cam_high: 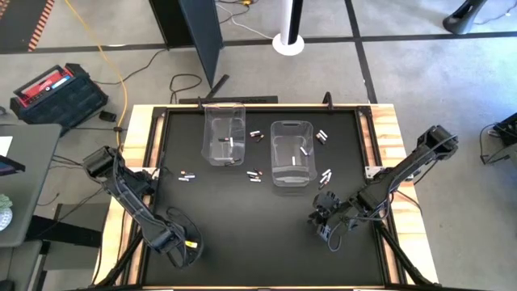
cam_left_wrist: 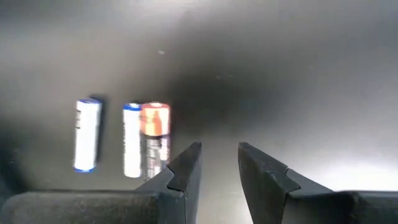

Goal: Sort batteries
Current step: Put the black battery into the left transparent bin

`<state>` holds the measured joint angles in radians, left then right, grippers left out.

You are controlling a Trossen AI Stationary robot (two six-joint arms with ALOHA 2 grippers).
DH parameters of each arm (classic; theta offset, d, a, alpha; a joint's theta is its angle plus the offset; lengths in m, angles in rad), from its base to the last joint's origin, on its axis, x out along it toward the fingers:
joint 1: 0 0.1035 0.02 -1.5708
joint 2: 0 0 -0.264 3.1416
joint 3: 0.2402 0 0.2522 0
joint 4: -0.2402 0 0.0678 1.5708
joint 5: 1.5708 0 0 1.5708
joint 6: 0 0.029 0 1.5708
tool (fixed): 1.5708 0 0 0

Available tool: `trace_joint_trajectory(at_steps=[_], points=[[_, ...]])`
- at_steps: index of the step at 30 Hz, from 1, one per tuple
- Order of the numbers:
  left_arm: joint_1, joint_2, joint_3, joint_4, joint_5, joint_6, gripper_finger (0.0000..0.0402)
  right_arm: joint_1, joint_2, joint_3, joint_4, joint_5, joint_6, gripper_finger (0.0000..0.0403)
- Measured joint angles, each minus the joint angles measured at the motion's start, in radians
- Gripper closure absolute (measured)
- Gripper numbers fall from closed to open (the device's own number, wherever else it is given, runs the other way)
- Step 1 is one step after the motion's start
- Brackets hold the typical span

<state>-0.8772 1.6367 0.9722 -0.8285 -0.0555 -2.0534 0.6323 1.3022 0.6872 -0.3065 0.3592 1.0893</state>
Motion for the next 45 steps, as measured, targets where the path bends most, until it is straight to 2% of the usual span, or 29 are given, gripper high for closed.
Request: trace_joint_trajectory(at_steps=[11, 16, 21, 37, 45], points=[[0.000, -0.003, 0.000, -0.037, -0.002, -0.012, 0.0303, 0.000, 0.000, 0.000, -0.003, 0.000, -0.001, 0.0276], [0.000, -0.036, 0.000, -0.064, -0.055, -0.012, 0.0303, 0.000, 0.000, 0.000, 0.000, 0.000, 0.001, 0.0276], [0.000, -0.047, 0.001, -0.106, -0.045, -0.012, 0.0303, 0.000, 0.000, 0.000, 0.003, 0.000, 0.002, 0.0276], [-0.003, -0.048, -0.035, -0.095, -0.029, -0.045, 0.0303, 0.000, 0.000, 0.000, 0.003, 0.000, 0.010, 0.0276], [-0.003, -0.047, -0.077, 0.004, -0.012, -0.044, 0.0303, 0.000, 0.000, 0.000, 0.003, 0.000, 0.010, 0.0276]])
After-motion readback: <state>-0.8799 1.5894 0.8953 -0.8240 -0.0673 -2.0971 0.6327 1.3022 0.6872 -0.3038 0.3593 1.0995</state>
